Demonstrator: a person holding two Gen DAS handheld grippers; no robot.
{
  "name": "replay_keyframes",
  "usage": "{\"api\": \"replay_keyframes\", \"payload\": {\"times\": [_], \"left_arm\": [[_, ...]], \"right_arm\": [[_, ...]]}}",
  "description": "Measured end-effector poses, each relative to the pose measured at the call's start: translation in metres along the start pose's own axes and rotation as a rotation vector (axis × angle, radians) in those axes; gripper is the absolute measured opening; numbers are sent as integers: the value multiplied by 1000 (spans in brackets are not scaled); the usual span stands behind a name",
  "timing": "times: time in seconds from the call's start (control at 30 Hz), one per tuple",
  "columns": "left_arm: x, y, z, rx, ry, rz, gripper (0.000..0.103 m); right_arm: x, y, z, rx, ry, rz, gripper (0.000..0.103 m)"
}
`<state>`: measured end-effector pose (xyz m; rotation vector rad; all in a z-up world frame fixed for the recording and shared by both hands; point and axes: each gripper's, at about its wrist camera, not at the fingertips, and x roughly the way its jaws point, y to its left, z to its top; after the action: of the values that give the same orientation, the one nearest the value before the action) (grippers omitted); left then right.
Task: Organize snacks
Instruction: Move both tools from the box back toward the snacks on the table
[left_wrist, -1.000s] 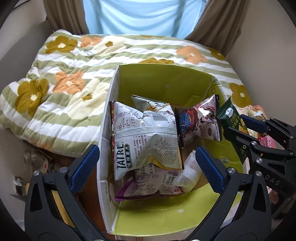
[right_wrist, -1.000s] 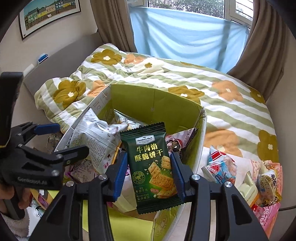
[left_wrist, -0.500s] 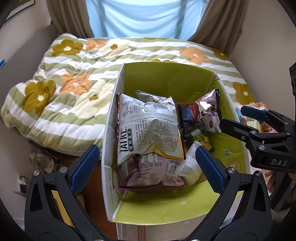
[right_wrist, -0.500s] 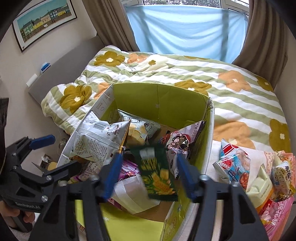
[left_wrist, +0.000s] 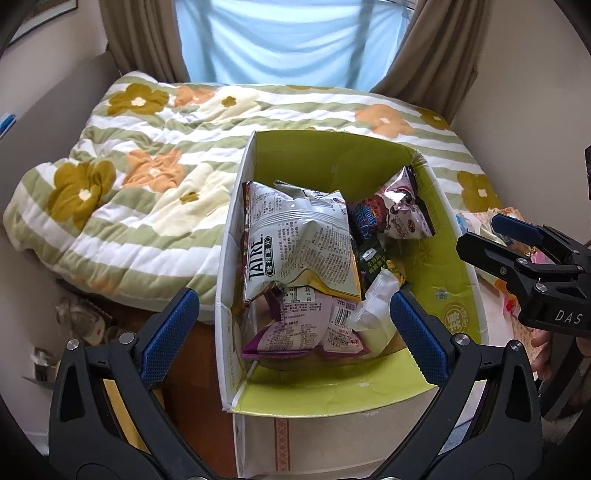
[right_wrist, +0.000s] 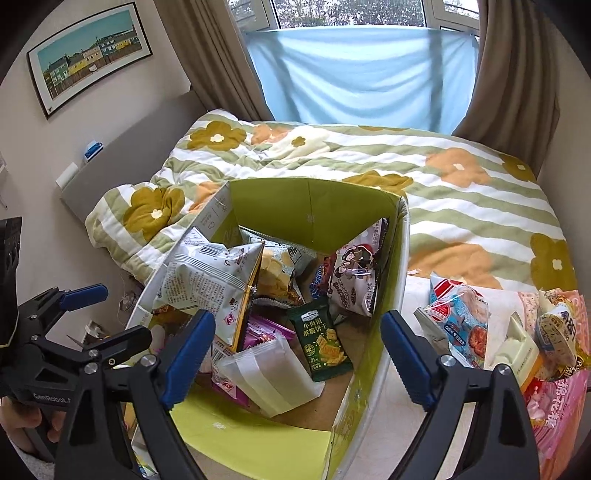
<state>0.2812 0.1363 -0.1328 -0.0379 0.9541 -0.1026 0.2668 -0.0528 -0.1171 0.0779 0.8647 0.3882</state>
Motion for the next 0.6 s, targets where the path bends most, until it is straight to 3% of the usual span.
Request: {"api": "replay_keyframes", "payload": {"times": [0.3,0.6], "left_arm": [[-13,-30,2,77,-38,-107,103],[-9,-121,14,187,-47,-189,103]], "right_arm": [[-50,-9,-18,49,-75,-100,89],[-104,-83,-54,151,-111,-229,90]]}}
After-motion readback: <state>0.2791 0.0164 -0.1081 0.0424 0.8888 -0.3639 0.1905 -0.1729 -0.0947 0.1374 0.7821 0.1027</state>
